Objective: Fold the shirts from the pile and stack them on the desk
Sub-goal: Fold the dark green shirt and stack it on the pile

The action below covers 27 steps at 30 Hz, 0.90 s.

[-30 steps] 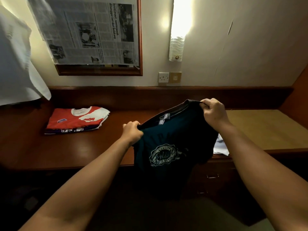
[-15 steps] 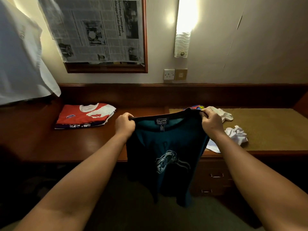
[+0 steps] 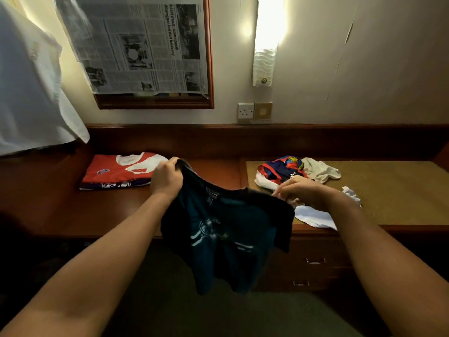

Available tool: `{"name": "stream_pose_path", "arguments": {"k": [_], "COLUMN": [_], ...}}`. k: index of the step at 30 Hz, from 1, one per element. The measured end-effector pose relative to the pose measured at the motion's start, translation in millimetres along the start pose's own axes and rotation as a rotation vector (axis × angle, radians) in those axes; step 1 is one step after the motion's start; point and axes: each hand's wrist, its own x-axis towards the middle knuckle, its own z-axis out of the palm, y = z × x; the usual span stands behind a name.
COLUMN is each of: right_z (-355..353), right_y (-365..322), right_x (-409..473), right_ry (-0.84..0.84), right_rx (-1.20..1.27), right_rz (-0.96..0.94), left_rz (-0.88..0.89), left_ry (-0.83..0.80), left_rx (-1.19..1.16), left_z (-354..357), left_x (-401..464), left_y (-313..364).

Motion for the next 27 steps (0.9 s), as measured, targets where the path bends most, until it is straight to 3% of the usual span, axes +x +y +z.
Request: {"name": "stream_pose_path", "arguments": {"k": [2, 6, 9, 12, 15, 21, 23, 25, 27], "right_z": [1.9, 24.8, 40.8, 46.6, 48.2, 34.8, 27.5, 19.7, 11.7], "right_y": [-3.2, -21.0, -40.4, -57.5, -68.7, -95.1, -103.0, -108.0, -109.6], "right_x": [10.3, 46.4, 65.9, 73.2, 72.2, 56.9, 47.9, 38.8, 28.5], "right_ry": [0.009, 0.198, 0.114, -0.147, -0.296, -0.178, -0.142, -0.115, -0.107], "right_rx": [0.023, 0.066, 0.231, 0.46, 0.371, 0.496, 0.52, 0.531, 0.488], "right_rz": [-0.015, -0.143, -0.211, -0.238, -0.216, -0.314, -0.38, -0.411, -0.414], "left_rz": [0.007, -0.078, -0.07, 0.033, 0.062, -0.016, 0.028, -0.023, -0.156], "left_ry": [-0.107, -0.451, -0.64, -0.64, -0.551, -0.436, -0.393, -0.507, -0.649], "left_rx": [-0.237, -0.863, -1.091, -1.036, -0.991, -1.087, -0.858, -0.536, -0.431], "left_z": [-5.4, -17.9, -33.2, -48.7, -60.0, -55.5, -25.7, 10.8, 49.8], "left_x": [1.5, -13.3, -17.9, -14.4, -9.9, -17.3, -34.8, -59.7, -79.6], "left_y": [22.3, 83.6, 103.1, 108.4, 102.1, 64.4, 42.7, 20.7, 2.1]}}
